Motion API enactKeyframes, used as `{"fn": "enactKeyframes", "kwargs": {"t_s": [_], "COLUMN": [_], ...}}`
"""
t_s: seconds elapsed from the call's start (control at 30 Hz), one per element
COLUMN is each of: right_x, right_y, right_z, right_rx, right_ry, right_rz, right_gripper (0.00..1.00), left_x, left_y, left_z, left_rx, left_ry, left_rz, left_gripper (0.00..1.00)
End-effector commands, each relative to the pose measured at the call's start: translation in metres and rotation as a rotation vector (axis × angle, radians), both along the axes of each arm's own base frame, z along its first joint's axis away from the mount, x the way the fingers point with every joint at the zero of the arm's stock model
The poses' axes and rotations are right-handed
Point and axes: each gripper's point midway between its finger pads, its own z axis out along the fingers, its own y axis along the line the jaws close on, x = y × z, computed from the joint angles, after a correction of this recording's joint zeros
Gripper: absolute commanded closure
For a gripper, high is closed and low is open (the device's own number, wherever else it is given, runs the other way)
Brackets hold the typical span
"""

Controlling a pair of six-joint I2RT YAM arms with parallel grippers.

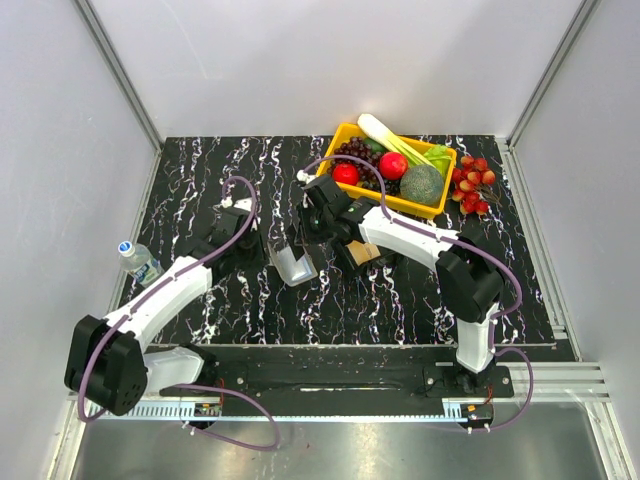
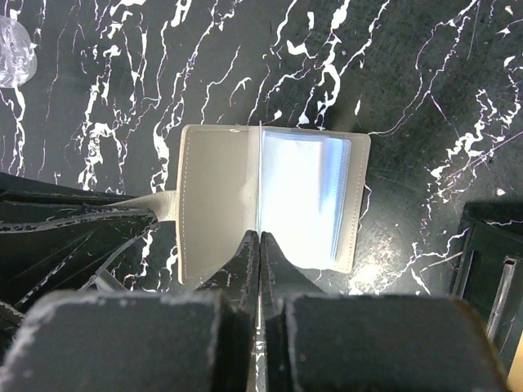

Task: Put the credit cards into the card holder
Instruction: Insert the credit card into the card holder.

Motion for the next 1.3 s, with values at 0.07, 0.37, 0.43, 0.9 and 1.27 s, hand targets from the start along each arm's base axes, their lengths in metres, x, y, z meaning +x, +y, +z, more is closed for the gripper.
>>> {"fn": "enactKeyframes", "kwargs": {"t_s": [0.07, 0.37, 0.43, 0.9, 1.27], "right_x": [0.000, 0.002, 0.002, 0.002, 0.003], "right_y": [0.001, -0.004, -0.003, -0.003, -0.007], "right_z": [0.027, 0.024, 0.023, 0.018, 0.021], "right_rx": [0.042, 0.023, 0.022, 0.013, 0.010], "right_ry": [-0.042, -0.054, -0.053, -0.033, -0.039], "right_rz": [-0.009, -0.011, -0.011, -0.007, -0.023], "right_gripper": [1.00, 1.00, 1.00, 1.00, 1.00], "left_x": [0.000, -0.033, -0.032, 0.003, -0.001], "left_y": [0.018, 0.042, 0.039, 0.005, 0.000], "left_z": [-0.023, -0.089, -0.090, -0.007, -0.015], "left_rx": [0.102, 0.194, 0.181, -0.001, -0.013], "left_ry": [0.054, 0.214, 0.206, -0.013, 0.017], "left_rz": [0.074, 0.161, 0.148, 0.068, 0.044], "left_gripper": [1.00, 1.00, 1.00, 1.00, 1.00]}}
